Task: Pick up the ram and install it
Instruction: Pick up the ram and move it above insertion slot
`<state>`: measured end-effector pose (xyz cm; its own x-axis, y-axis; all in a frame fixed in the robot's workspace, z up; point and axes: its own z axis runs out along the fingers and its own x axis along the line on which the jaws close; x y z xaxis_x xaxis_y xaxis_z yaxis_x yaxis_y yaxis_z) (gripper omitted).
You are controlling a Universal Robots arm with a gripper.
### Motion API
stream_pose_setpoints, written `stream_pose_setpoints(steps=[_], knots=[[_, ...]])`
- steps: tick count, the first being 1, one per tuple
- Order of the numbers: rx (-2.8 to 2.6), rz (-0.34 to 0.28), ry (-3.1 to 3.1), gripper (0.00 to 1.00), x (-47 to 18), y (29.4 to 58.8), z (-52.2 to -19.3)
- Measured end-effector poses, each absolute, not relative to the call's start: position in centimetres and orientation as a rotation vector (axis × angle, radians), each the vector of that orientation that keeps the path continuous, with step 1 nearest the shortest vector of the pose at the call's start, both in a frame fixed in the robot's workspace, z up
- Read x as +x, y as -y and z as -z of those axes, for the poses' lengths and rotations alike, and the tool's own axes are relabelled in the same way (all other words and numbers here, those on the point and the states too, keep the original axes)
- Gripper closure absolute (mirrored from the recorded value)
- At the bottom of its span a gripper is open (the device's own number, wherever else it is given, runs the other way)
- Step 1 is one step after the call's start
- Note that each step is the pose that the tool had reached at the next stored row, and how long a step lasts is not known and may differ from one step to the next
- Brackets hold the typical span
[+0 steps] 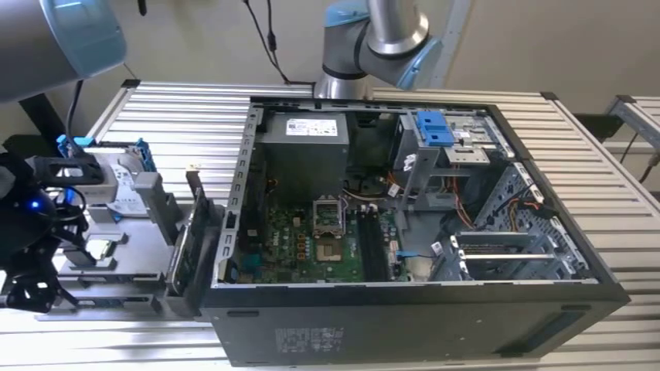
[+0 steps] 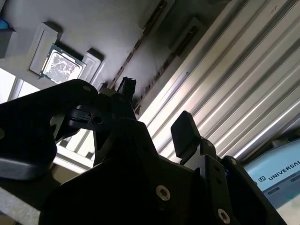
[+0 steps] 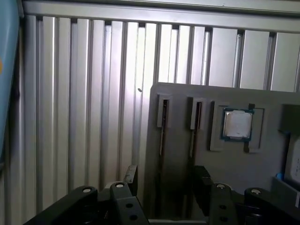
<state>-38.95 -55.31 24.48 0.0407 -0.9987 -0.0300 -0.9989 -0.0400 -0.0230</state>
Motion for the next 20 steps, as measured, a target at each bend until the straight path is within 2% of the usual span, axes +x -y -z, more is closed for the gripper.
stream_pose_setpoints(steps=[20], knots=[[-2.239,-0.009,-2.150,0.41,-39.0,55.3,-23.4]])
